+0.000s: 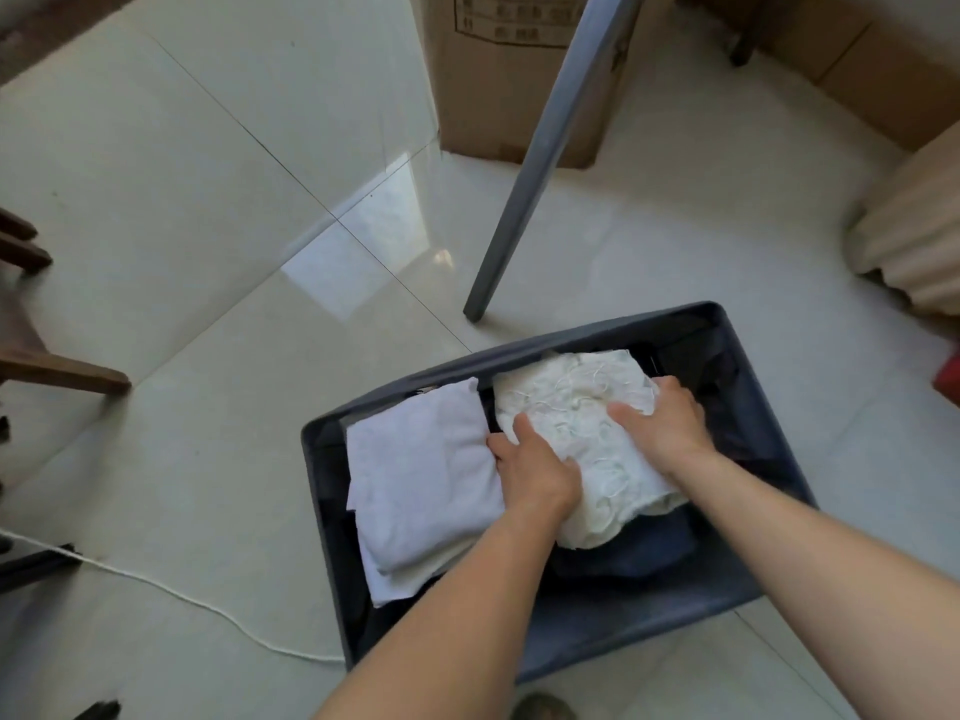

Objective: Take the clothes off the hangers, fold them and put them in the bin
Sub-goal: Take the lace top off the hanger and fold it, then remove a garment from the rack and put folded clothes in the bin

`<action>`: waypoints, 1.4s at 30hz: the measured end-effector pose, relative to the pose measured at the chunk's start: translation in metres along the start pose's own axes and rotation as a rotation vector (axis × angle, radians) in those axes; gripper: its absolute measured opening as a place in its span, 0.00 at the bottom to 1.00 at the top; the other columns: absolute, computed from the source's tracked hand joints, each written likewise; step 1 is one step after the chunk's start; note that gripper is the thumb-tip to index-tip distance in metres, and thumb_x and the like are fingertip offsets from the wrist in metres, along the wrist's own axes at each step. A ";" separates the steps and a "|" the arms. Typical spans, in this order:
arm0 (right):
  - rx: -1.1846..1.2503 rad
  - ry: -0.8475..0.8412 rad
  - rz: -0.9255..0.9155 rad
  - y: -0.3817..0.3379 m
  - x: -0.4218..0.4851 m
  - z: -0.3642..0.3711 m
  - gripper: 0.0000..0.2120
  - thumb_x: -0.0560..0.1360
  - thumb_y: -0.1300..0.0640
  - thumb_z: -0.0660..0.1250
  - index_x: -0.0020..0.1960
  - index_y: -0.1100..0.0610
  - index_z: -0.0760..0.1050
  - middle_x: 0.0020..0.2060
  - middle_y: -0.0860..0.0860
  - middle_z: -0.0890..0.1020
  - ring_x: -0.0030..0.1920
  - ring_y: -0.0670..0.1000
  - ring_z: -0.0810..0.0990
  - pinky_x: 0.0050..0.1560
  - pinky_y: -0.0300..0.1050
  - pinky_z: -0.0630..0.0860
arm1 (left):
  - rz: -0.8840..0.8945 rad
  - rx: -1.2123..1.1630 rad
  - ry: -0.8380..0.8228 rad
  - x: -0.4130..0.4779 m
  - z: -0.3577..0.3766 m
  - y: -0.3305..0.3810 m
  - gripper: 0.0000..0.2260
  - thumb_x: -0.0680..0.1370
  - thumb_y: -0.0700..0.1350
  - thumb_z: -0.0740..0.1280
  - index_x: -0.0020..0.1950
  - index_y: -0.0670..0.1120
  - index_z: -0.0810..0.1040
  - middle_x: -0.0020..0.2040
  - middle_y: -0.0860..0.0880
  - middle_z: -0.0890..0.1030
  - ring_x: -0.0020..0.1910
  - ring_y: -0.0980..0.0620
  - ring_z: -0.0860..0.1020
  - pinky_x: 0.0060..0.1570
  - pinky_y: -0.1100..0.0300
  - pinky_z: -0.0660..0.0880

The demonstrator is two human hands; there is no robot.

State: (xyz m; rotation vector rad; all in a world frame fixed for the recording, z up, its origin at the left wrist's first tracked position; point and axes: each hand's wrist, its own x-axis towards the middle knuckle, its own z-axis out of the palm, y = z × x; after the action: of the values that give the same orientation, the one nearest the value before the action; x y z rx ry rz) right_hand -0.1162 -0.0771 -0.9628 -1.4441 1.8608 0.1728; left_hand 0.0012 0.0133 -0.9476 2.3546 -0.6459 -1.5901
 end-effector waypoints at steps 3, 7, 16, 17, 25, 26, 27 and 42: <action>-0.016 -0.050 0.036 -0.002 -0.005 -0.004 0.34 0.73 0.42 0.68 0.72 0.57 0.62 0.69 0.56 0.69 0.70 0.60 0.67 0.68 0.60 0.66 | -0.029 0.030 -0.032 0.000 -0.002 0.004 0.35 0.79 0.46 0.64 0.79 0.50 0.47 0.76 0.43 0.47 0.71 0.43 0.64 0.69 0.55 0.66; -0.063 -0.062 0.019 -0.012 -0.024 -0.019 0.35 0.75 0.45 0.67 0.75 0.56 0.57 0.72 0.56 0.64 0.73 0.59 0.61 0.70 0.59 0.63 | -0.044 0.079 -0.062 -0.015 -0.011 0.011 0.34 0.78 0.44 0.63 0.79 0.47 0.49 0.78 0.43 0.47 0.76 0.43 0.56 0.73 0.52 0.62; 0.096 0.003 -0.010 -0.040 -0.110 -0.086 0.28 0.78 0.51 0.65 0.75 0.56 0.60 0.73 0.55 0.63 0.73 0.57 0.59 0.69 0.55 0.62 | -0.023 -0.175 -0.137 -0.115 -0.060 0.057 0.27 0.80 0.44 0.65 0.77 0.48 0.60 0.77 0.46 0.62 0.72 0.45 0.67 0.61 0.57 0.68; 0.140 -0.003 -0.015 -0.043 -0.123 -0.093 0.27 0.78 0.52 0.65 0.74 0.56 0.62 0.72 0.55 0.65 0.72 0.57 0.61 0.68 0.53 0.64 | -0.023 -0.225 -0.143 -0.132 -0.068 0.063 0.26 0.80 0.43 0.65 0.77 0.47 0.62 0.76 0.46 0.64 0.72 0.45 0.67 0.58 0.59 0.67; 0.570 -0.031 -0.090 -0.085 -0.266 -0.186 0.12 0.77 0.58 0.66 0.60 0.56 0.76 0.52 0.49 0.79 0.53 0.50 0.77 0.56 0.46 0.74 | -0.005 -0.552 -0.119 -0.288 -0.133 0.113 0.21 0.80 0.44 0.65 0.73 0.47 0.68 0.69 0.47 0.73 0.62 0.48 0.72 0.64 0.55 0.71; 0.634 -0.039 -0.098 -0.090 -0.285 -0.199 0.10 0.77 0.58 0.66 0.57 0.55 0.77 0.49 0.49 0.80 0.51 0.50 0.78 0.55 0.47 0.76 | 0.016 -0.603 -0.123 -0.309 -0.140 0.118 0.20 0.80 0.43 0.65 0.72 0.47 0.69 0.67 0.47 0.74 0.60 0.49 0.73 0.63 0.55 0.72; 0.703 -0.048 -0.108 -0.094 -0.304 -0.213 0.08 0.77 0.59 0.65 0.55 0.55 0.78 0.48 0.50 0.81 0.49 0.50 0.79 0.52 0.47 0.77 | 0.043 -0.645 -0.128 -0.331 -0.145 0.124 0.19 0.81 0.42 0.64 0.72 0.46 0.70 0.65 0.47 0.75 0.60 0.50 0.74 0.63 0.55 0.73; 1.330 0.035 -0.243 -0.079 -0.625 -0.390 0.07 0.80 0.59 0.61 0.54 0.58 0.77 0.42 0.54 0.84 0.40 0.52 0.81 0.41 0.42 0.75 | 0.376 -0.939 -0.405 -0.653 -0.213 0.149 0.11 0.80 0.40 0.65 0.61 0.42 0.77 0.52 0.42 0.84 0.49 0.45 0.85 0.52 0.51 0.80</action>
State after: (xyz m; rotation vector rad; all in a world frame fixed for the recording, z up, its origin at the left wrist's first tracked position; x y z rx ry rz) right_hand -0.1892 0.1721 -0.2685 -0.6622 1.2600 -1.0206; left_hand -0.0427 0.1824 -0.2663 1.1845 -0.2688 -1.6765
